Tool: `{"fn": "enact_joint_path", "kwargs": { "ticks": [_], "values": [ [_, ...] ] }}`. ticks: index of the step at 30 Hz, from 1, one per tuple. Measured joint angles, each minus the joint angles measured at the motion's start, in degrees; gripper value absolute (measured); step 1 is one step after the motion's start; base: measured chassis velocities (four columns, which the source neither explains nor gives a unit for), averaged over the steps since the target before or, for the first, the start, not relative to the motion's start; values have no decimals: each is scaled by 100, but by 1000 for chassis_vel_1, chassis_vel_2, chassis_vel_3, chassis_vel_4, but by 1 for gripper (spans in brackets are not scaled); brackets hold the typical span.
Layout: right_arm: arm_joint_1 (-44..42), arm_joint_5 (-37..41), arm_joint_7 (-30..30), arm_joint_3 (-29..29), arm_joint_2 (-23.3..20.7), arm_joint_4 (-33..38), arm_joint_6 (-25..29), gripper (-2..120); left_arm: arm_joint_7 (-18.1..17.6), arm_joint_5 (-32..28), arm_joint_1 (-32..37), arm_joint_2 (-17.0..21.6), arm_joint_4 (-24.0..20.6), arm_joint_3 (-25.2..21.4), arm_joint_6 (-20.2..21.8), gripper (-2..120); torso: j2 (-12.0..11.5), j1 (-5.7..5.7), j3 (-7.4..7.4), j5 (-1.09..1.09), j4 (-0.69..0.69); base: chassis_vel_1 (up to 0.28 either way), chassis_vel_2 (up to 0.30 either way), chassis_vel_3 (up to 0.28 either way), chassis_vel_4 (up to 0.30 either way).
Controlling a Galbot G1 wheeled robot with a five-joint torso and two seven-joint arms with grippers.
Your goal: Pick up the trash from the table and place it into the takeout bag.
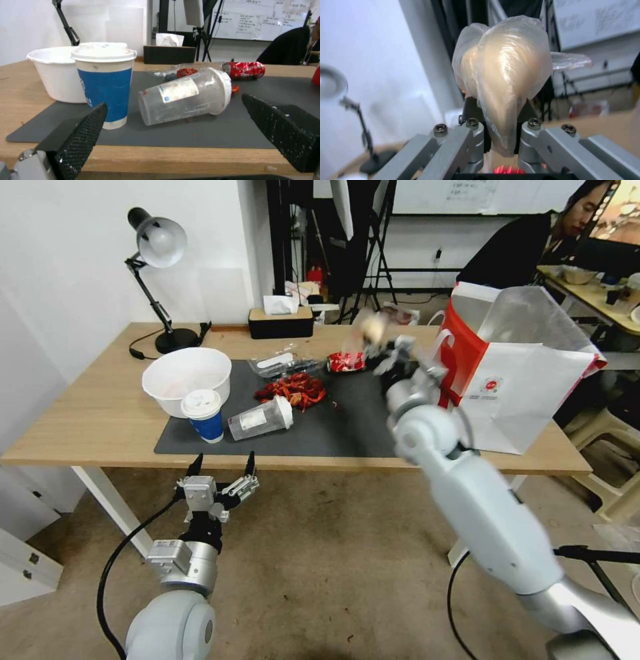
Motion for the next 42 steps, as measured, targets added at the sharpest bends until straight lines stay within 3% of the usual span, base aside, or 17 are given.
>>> {"fn": "enact_joint_path", "kwargs": {
  "ticks": [2,7,10,19,23,27,33,35,42],
  "values": [
    [76,0,268,438,-172,421,-337,7,3,25,-8,-19,4,30,-1,100,0,0,0,-1,0,0,0,0,0],
    [115,43,669,985,-384,723,-885,7,10,44,-14,-28,5,58,-4,100,0,0,0,-1,0,0,0,0,0],
    [84,79,1179,1549,-646,829,-1581,7,14,56,-17,-27,9,84,-7,100,0,0,0,0,-1,0,0,0,0],
    [-236,290,1893,2021,-991,859,-2562,9,31,101,-30,-36,29,162,-19,100,0,0,0,0,-1,0,0,0,0],
    [-278,410,1997,2045,-961,875,-2699,20,37,118,-31,-42,30,178,-19,100,0,0,0,-2,1,0,0,0,0],
    [-267,502,2083,2045,-902,865,-2837,41,40,122,-6,-36,28,169,-29,100,0,0,0,-2,1,0,0,0,0],
    [-232,574,2112,2040,-884,858,-2850,58,40,122,10,-32,11,151,-39,100,0,0,0,-2,1,0,0,0,0],
    [-217,632,2137,2041,-886,887,-2881,70,40,122,13,-32,2,147,-40,100,0,0,0,-2,1,0,0,0,0],
    [-220,649,2117,2069,-921,914,-2867,93,40,133,16,-31,-1,146,-42,100,0,0,0,-2,0,0,0,0,0]
  ]
}}
